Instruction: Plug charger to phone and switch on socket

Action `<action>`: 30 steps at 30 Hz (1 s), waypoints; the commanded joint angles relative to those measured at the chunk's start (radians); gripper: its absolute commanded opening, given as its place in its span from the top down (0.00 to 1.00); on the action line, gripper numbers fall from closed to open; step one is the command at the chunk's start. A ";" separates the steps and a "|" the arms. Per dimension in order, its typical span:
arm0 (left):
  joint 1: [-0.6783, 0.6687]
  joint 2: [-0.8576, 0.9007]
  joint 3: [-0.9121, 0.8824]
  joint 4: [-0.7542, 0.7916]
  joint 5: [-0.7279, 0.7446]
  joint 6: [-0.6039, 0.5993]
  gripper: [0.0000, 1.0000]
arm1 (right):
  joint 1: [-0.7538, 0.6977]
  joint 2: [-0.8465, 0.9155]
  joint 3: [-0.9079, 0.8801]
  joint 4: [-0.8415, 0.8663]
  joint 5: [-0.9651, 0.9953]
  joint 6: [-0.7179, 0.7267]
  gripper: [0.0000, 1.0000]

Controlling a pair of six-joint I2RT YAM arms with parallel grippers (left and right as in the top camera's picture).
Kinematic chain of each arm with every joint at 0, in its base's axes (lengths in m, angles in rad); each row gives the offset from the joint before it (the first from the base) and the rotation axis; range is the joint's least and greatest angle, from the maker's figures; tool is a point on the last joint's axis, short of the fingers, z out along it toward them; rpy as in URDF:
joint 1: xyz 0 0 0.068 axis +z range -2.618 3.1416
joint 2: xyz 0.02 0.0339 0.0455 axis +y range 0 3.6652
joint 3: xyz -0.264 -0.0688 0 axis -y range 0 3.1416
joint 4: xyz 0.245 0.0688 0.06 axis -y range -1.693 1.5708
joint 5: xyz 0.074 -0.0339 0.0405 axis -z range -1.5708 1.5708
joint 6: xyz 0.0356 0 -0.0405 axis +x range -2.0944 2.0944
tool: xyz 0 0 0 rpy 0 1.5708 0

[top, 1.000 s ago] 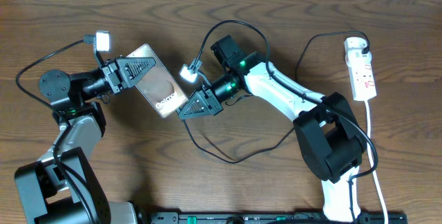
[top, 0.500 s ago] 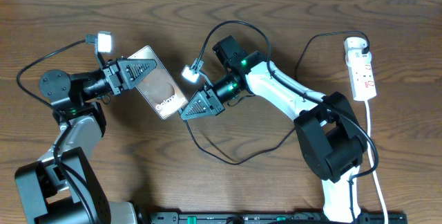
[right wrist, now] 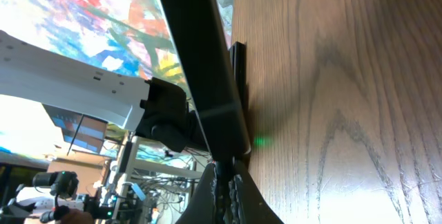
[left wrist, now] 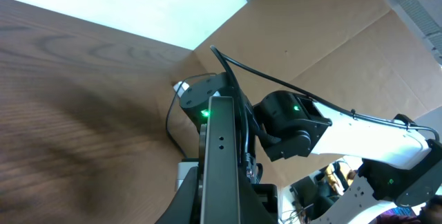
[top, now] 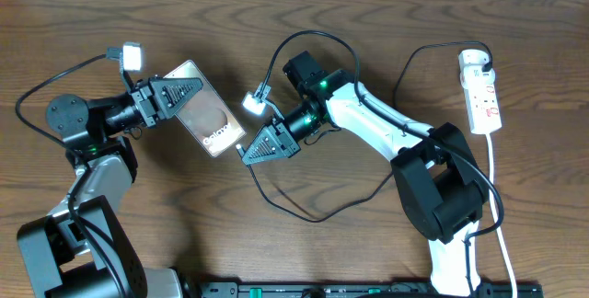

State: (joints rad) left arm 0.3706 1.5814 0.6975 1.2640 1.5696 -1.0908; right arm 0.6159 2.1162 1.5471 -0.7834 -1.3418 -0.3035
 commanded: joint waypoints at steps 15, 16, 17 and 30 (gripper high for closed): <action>-0.035 -0.012 0.000 0.009 0.002 0.018 0.93 | 0.028 -0.005 0.004 0.028 -0.040 -0.027 0.99; -0.035 -0.012 0.000 0.009 0.002 0.018 0.93 | 0.028 -0.005 0.004 0.028 -0.041 -0.027 0.99; -0.035 -0.012 0.000 0.009 0.002 0.018 0.93 | 0.027 -0.005 0.004 0.028 -0.041 -0.027 0.99; -0.035 -0.012 -0.001 0.009 0.002 0.018 0.93 | 0.014 -0.005 0.004 0.034 -0.040 -0.027 0.99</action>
State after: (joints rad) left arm 0.3367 1.5814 0.6975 1.2640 1.5681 -1.0904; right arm 0.6384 2.1162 1.5471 -0.7551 -1.3499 -0.3073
